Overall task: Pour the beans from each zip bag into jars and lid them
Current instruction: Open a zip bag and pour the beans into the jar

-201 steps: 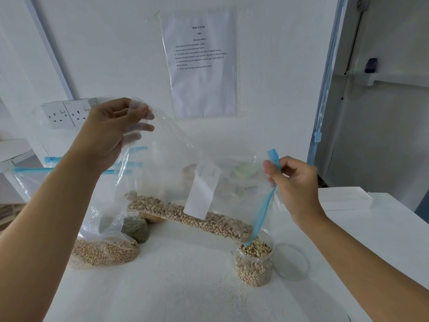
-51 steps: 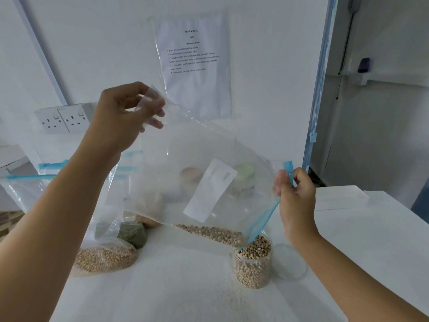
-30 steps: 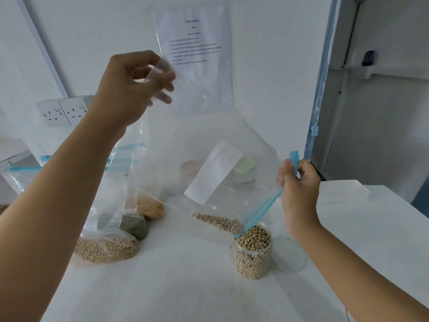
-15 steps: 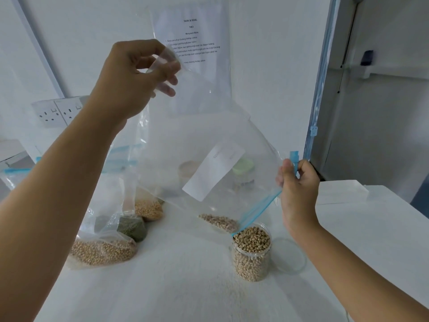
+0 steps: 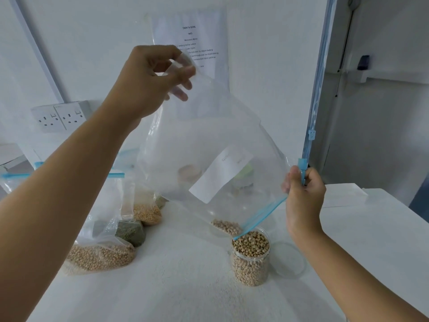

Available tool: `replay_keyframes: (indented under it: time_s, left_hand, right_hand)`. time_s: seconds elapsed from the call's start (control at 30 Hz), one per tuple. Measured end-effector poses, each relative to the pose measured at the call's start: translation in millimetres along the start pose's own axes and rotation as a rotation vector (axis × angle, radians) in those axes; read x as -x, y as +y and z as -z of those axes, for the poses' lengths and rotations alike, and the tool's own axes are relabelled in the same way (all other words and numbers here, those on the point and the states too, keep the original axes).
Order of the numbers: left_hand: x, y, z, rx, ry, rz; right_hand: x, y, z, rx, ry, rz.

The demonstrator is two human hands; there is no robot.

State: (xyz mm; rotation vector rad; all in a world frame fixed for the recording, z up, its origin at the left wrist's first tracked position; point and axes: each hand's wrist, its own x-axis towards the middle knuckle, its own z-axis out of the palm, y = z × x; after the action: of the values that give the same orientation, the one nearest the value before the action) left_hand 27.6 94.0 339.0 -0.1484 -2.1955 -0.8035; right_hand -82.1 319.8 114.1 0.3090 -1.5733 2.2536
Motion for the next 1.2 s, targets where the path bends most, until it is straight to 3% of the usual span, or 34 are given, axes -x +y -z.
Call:
replay_keyframes:
  time_s: [0.47,0.63,1.1,1.2]
  left_hand:
    - [-2,29,11,-0.062,0.051,-0.115]
    - [7,16,-4,-0.035,-0.031,-0.047]
    - [-9,35,-7,-0.042,-0.049,-0.139]
    - [-2,30,-15,-0.028,-0.097,-0.076]
  right_hand:
    - [-5,-18,-5,-0.158,-0.04,-0.035]
    - [2,-1,3,-0.092,-0.003,-0.067]
    - [-3,-2,1,-0.105,0.053,-0.024]
    - [3,6,6,-0.122,0.081,-0.056]
